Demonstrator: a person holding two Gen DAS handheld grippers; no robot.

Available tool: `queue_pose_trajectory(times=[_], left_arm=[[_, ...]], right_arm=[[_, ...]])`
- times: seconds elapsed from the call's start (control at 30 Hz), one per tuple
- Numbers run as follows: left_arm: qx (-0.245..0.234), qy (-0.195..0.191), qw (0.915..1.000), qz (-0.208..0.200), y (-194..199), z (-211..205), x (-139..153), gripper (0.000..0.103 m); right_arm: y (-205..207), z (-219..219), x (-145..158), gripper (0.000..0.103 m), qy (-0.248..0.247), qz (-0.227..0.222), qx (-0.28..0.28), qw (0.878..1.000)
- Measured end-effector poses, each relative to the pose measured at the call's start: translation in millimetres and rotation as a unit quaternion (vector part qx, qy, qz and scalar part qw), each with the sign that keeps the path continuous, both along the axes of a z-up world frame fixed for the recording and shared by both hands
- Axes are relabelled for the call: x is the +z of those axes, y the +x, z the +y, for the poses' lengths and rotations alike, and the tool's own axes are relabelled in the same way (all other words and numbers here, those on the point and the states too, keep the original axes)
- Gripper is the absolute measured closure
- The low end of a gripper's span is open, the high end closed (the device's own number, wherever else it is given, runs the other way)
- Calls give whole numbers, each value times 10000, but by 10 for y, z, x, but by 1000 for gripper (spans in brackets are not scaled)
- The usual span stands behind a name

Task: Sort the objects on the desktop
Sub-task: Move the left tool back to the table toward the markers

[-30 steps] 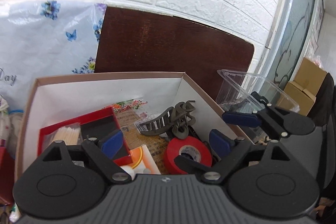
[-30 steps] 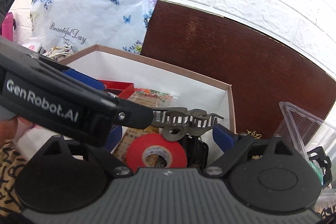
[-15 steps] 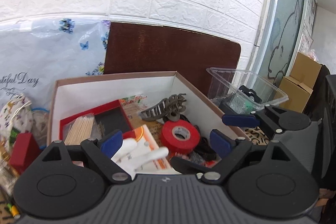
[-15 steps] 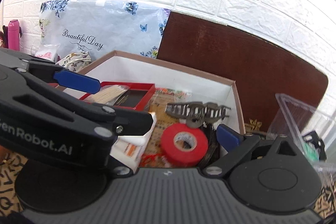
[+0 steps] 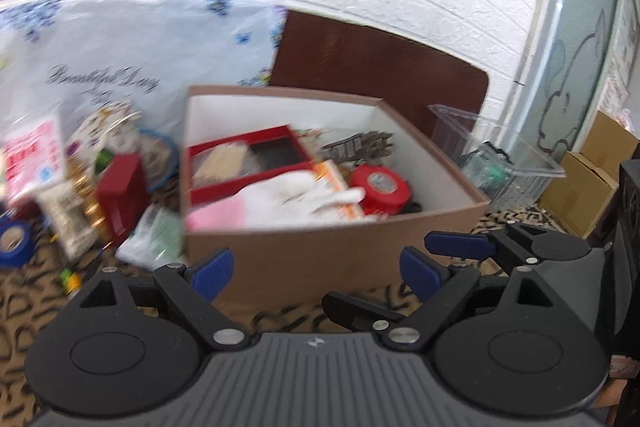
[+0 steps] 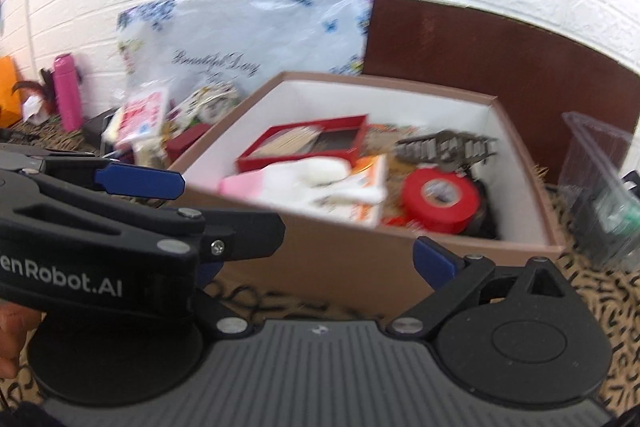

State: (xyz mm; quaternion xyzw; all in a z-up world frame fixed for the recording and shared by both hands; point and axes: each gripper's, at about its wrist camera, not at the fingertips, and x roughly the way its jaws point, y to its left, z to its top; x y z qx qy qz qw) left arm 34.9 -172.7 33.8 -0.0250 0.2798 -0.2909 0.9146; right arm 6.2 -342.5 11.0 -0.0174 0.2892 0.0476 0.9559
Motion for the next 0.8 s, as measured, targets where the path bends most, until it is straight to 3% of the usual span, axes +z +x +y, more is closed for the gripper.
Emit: queue_pose_trajectory(times=[0.37,0.53,0.8], left_arm=[[610,15,9981,45,-281,632,-345,10],[799,-45,9963,323,-366,968,-569,10],[1316,-274,9887,659,-144,1371,-732,11]], right_arm=[[-83,542,-355,5,367,322,472,9977],[-170,789,-566,5,378,351,696,9962],[-113,1013,-691,5,347,268,849,9954]])
